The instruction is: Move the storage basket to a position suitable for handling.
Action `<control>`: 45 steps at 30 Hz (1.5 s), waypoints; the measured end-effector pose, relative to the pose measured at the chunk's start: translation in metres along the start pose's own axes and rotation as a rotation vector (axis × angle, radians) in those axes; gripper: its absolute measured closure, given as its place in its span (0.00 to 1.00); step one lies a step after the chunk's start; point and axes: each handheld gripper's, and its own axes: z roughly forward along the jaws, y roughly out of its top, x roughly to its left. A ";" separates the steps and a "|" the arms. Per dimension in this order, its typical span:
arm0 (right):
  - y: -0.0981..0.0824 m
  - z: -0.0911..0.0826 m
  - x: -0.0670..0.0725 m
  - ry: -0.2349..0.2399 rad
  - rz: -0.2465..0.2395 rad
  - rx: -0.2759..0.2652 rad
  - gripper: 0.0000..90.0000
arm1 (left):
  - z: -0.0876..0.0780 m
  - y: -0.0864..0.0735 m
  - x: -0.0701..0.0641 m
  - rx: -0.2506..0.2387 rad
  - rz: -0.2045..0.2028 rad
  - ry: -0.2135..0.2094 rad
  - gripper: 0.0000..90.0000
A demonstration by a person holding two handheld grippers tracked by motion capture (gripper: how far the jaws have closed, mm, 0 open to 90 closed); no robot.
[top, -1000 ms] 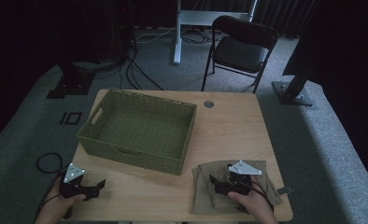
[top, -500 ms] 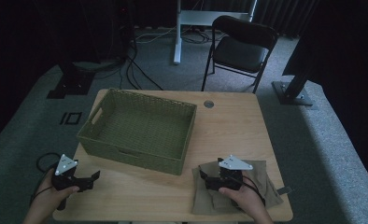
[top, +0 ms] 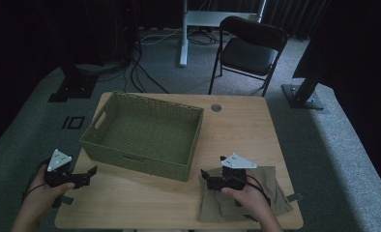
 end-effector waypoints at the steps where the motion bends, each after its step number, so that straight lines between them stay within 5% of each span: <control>1: 0.002 0.001 0.001 0.001 -0.001 -0.002 0.14 | 0.000 0.005 0.004 -0.020 -0.009 -0.009 0.02; 23: 0.031 0.016 0.017 0.020 -0.004 -0.044 0.14 | 0.021 0.038 0.030 -0.100 -0.036 -0.002 0.02; 32: 0.039 0.032 0.021 -0.018 0.008 -0.064 0.14 | 0.029 0.047 0.045 -0.120 -0.088 0.001 0.02; 40: 0.039 0.047 0.023 -0.049 0.013 -0.062 0.15 | 0.046 0.053 0.060 -0.174 -0.092 0.073 0.18; 45: 0.038 0.054 0.027 -0.067 0.015 -0.060 0.15 | 0.060 0.047 0.067 -0.146 -0.119 0.109 0.32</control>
